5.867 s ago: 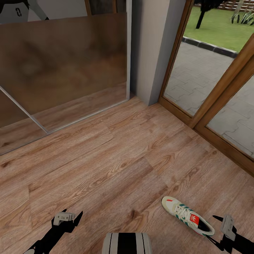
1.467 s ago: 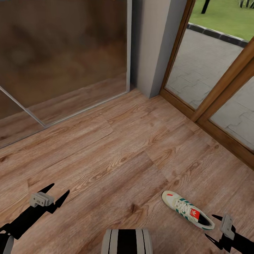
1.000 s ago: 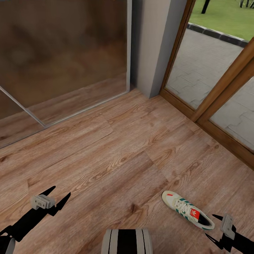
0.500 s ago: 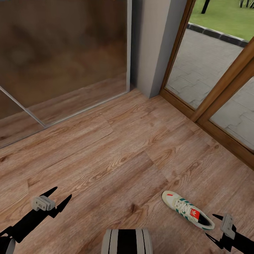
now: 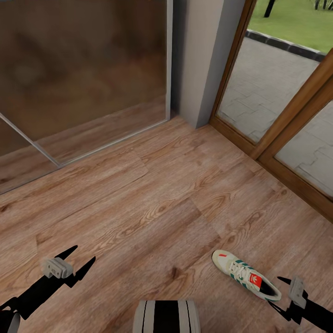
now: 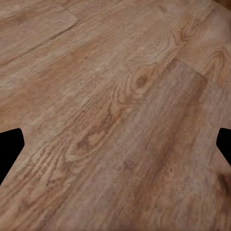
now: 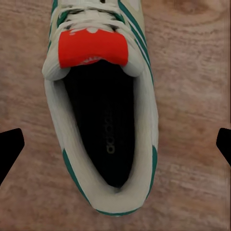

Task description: Pick up the two gym shoes and the two sandals from the corridor floor and place them onto the hallstand (shoe rack) in the corridor, making sure they are on the rack and not on the floor. Arrange them so the two gym shoes are next to each other and the two sandals are next to each other.

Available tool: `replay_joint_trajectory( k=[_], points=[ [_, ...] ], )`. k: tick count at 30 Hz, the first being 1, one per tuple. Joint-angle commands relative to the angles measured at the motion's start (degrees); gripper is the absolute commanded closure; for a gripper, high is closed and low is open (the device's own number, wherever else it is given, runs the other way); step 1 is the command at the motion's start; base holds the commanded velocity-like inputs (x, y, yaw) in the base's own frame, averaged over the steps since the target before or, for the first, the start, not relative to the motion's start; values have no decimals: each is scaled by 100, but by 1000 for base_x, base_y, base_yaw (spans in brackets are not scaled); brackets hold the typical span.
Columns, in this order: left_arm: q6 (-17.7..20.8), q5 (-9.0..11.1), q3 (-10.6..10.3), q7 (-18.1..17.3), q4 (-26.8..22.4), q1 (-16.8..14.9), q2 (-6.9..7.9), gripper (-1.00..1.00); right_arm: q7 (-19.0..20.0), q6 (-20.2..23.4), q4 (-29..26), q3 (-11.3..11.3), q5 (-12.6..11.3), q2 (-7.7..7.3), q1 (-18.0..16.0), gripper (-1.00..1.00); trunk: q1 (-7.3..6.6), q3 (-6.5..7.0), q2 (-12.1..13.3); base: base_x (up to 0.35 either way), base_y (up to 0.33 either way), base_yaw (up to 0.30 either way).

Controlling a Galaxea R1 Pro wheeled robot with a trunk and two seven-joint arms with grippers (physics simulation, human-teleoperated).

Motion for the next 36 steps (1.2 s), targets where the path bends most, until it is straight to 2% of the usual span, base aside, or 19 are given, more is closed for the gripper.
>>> replay_joint_trajectory(
  k=[1, 20, 36],
  points=[
    [0, 0, 0, 0, 0, 0, 0, -100, 0, 0, 0, 1, 2, 0, 0, -100, 0, -4, 0, 0, 0, 0],
    [-4, 0, -3, -49, 9, 0, -3, -100, -2, 86, -7, 8, 19, 1, -53, -100, 0, -128, 0, 0, 0, 0],
    [-1, 8, -3, -58, 12, 6, -4, -100, -2, 93, -7, 9, 21, 4, -55, -100, 0, -157, 0, 0, 0, 0]
  ],
)
